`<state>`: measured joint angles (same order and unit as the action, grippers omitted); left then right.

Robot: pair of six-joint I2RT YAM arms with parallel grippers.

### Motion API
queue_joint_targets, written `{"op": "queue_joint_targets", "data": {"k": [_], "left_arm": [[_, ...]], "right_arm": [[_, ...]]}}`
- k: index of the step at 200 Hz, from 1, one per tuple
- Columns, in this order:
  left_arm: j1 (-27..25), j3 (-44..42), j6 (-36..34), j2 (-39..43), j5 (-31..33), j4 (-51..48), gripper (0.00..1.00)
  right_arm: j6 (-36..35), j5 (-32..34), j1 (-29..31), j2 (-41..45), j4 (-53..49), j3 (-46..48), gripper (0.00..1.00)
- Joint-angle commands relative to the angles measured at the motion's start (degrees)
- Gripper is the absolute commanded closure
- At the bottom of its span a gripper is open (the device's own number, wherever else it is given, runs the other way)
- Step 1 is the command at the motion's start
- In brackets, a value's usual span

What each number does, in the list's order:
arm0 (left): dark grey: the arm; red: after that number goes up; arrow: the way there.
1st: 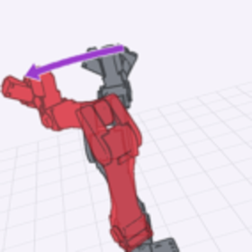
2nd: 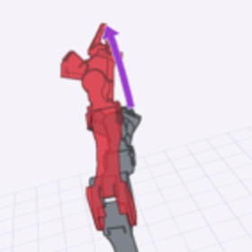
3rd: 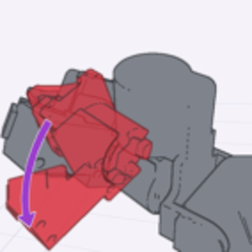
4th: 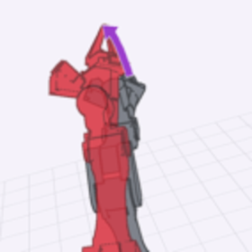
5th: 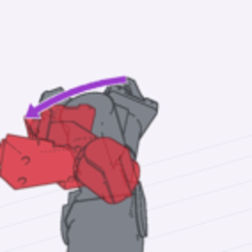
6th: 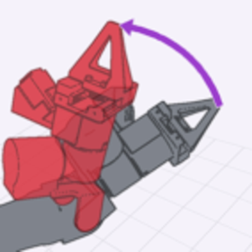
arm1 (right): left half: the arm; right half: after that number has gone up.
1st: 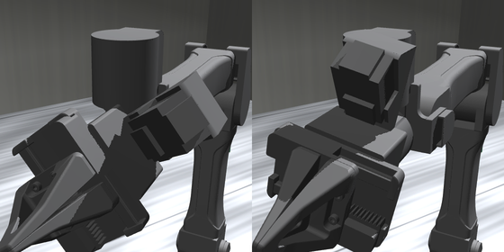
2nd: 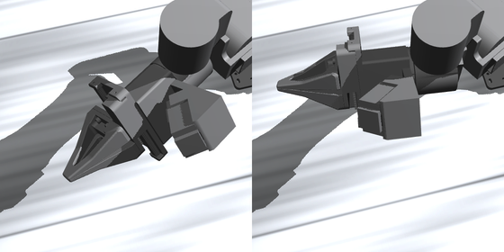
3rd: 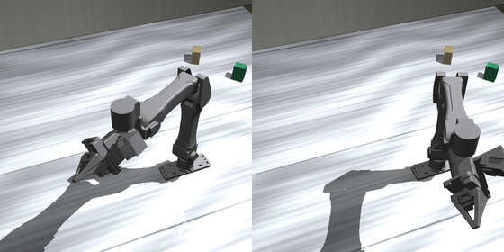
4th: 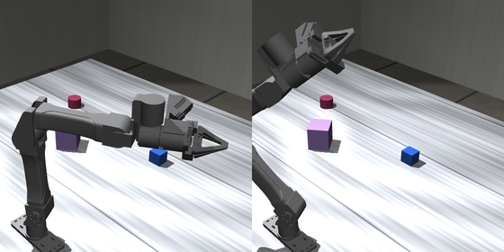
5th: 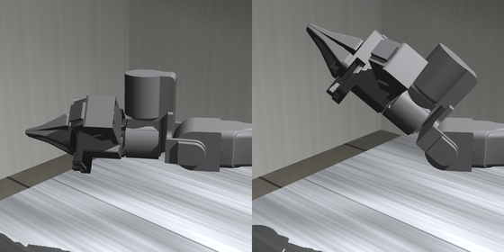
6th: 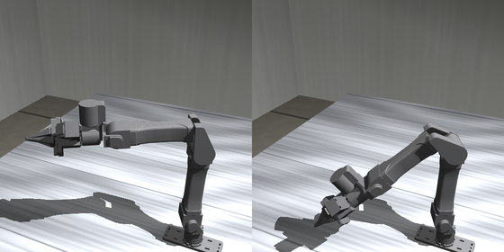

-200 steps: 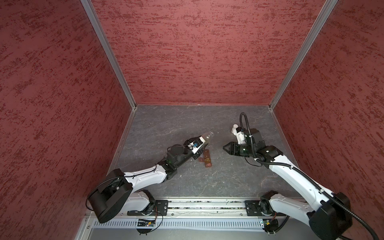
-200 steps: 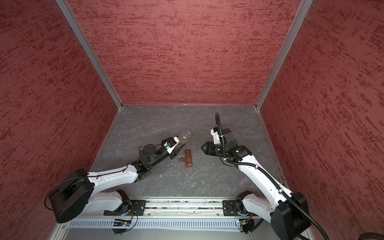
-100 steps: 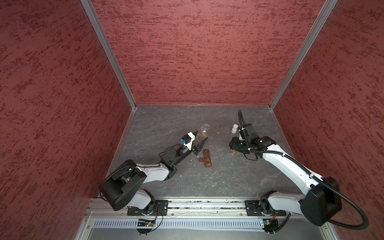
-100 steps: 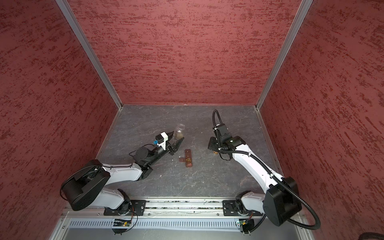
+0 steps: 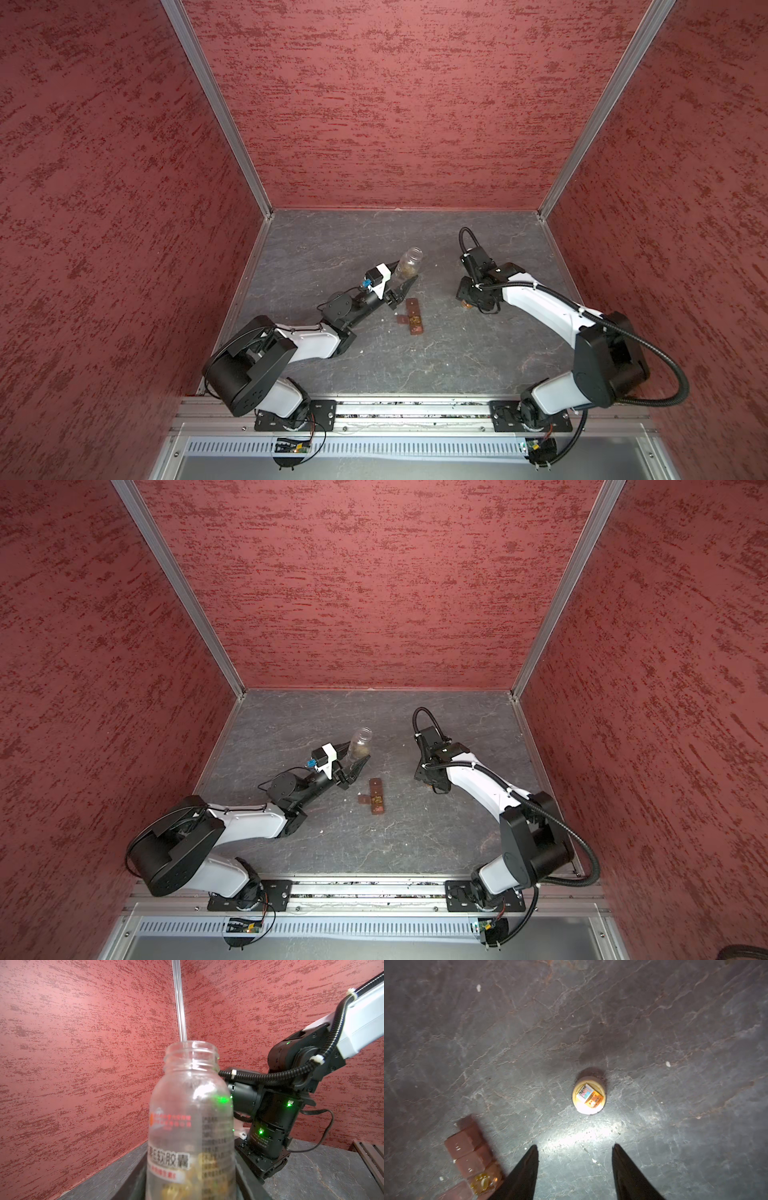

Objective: Sort the pills into containers
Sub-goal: 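Lower the right gripper over the silver cap and grasp it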

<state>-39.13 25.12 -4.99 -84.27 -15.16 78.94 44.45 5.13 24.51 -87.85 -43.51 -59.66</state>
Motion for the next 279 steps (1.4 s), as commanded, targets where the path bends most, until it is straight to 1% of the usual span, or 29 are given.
{"op": "queue_joint_targets", "data": {"k": [1,34,83,186,207,260,279], "left_arm": [[0.3,-0.3,-1.0,0.3,-1.0,1.3,1.00],[-0.3,-0.7,-1.3,-0.5,-0.8,1.7,1.00],[-1.1,-0.4,-2.4,-2.0,-0.2,1.9,1.00],[-0.9,-1.5,-3.1,-1.8,-0.6,1.9,1.00],[-0.9,-1.6,-3.2,-1.9,-0.7,1.9,1.00],[-0.9,-1.6,-3.3,-2.2,-0.9,1.9,1.00],[-0.9,-1.6,-3.4,-2.1,-0.9,1.9,1.00]], "right_arm": [[0.8,-0.1,-1.7,-1.6,0.6,-1.3,0.41],[-0.9,-3.4,-3.7,-6.1,0.9,-2.6,0.43],[-3.0,-4.0,-4.4,-11.2,-0.8,-6.6,0.43],[-3.8,-4.9,-4.5,-14.8,-2.4,-8.5,0.41],[-3.9,-4.9,-4.6,-15.5,-2.4,-8.8,0.42],[-4.7,-5.1,-5.2,-16.7,-2.5,-9.3,0.46],[-4.9,-5.1,-5.4,-17.0,-2.9,-9.1,0.46]]}}
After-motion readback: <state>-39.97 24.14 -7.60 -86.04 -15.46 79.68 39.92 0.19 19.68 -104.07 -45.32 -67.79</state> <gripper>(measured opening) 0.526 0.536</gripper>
